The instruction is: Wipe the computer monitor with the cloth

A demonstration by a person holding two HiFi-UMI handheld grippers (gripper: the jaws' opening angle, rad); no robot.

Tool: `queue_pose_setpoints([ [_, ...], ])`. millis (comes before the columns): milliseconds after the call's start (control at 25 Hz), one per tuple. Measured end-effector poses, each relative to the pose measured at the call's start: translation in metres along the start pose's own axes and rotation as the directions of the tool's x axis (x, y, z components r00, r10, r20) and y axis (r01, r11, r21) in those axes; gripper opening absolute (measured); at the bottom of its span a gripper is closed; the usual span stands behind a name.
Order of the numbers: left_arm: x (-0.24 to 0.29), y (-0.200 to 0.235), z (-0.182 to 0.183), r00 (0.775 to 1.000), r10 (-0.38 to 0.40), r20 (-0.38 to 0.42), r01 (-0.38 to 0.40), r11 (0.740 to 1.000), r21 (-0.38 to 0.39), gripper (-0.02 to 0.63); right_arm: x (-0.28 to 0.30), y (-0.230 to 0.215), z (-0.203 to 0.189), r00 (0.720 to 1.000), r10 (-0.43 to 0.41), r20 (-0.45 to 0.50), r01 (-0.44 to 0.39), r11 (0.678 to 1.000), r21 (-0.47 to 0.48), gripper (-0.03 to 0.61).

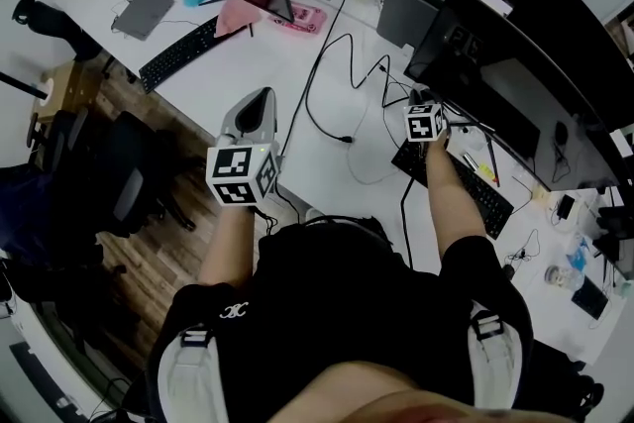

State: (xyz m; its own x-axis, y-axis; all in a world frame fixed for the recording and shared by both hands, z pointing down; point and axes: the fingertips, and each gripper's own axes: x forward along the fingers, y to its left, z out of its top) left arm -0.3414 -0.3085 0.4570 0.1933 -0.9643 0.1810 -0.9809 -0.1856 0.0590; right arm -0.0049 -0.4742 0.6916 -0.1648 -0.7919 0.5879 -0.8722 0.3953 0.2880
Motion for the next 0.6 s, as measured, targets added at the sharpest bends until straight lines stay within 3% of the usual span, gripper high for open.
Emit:
queue_pose_setpoints([
  [600, 0.002, 0.038, -0.001, 1.0, 0.008, -0.003, -0.008, 1.0, -0.018, 0.051, 0.021, 0.039, 0.057, 0.998, 0.003, 0.065, -0.003, 1.0, 0.001, 0.034],
])
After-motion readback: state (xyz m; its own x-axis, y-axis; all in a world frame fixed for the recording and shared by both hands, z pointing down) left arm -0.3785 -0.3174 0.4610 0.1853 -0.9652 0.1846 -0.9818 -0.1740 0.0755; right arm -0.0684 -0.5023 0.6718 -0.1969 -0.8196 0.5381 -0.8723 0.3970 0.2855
